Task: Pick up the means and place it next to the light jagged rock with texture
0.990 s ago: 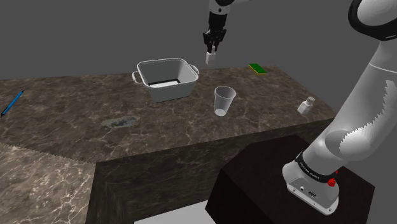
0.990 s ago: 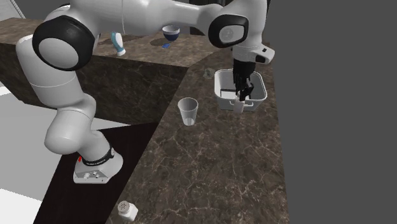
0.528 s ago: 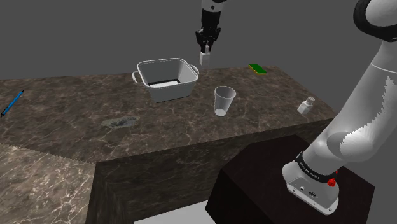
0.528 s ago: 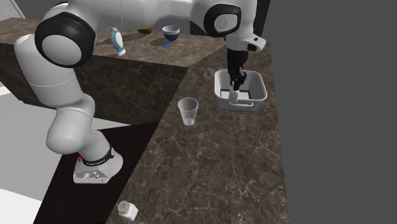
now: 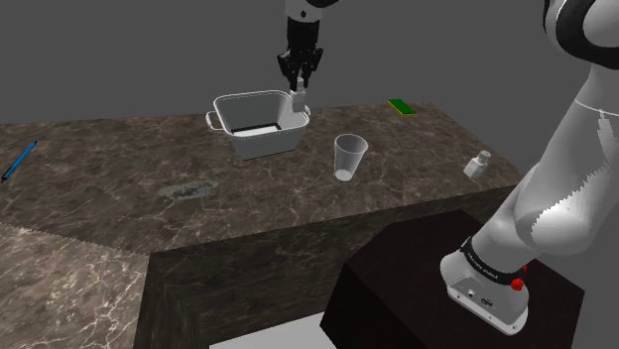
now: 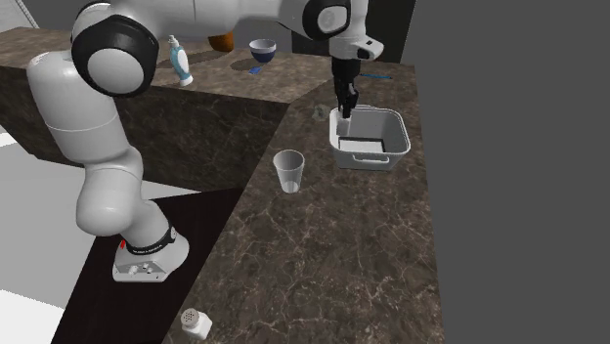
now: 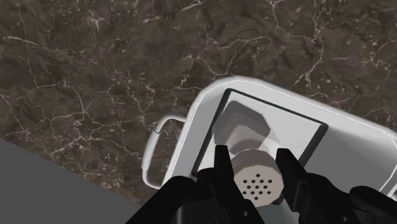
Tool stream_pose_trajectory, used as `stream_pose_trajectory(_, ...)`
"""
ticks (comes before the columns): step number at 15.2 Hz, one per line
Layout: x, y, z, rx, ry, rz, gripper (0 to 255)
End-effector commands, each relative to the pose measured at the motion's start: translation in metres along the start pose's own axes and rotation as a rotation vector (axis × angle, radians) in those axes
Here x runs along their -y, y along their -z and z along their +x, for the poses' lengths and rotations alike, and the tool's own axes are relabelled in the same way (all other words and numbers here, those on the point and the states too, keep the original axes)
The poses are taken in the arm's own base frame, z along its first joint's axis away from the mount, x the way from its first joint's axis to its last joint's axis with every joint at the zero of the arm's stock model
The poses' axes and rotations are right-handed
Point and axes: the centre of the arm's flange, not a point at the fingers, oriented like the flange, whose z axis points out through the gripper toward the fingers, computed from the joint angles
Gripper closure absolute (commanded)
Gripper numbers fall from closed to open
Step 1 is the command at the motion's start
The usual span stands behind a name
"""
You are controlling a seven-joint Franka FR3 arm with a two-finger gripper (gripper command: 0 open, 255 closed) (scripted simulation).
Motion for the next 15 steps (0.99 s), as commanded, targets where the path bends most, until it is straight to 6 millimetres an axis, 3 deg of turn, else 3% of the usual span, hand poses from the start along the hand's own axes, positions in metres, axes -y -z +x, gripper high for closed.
stream_pose_trajectory(1, 0.026, 0.000, -0.007, 0.000, -0.001, 0.000, 255)
stream_pose_trajectory(15, 0.209, 0.012, -0.032, 0.000, -0.001, 0.000, 255)
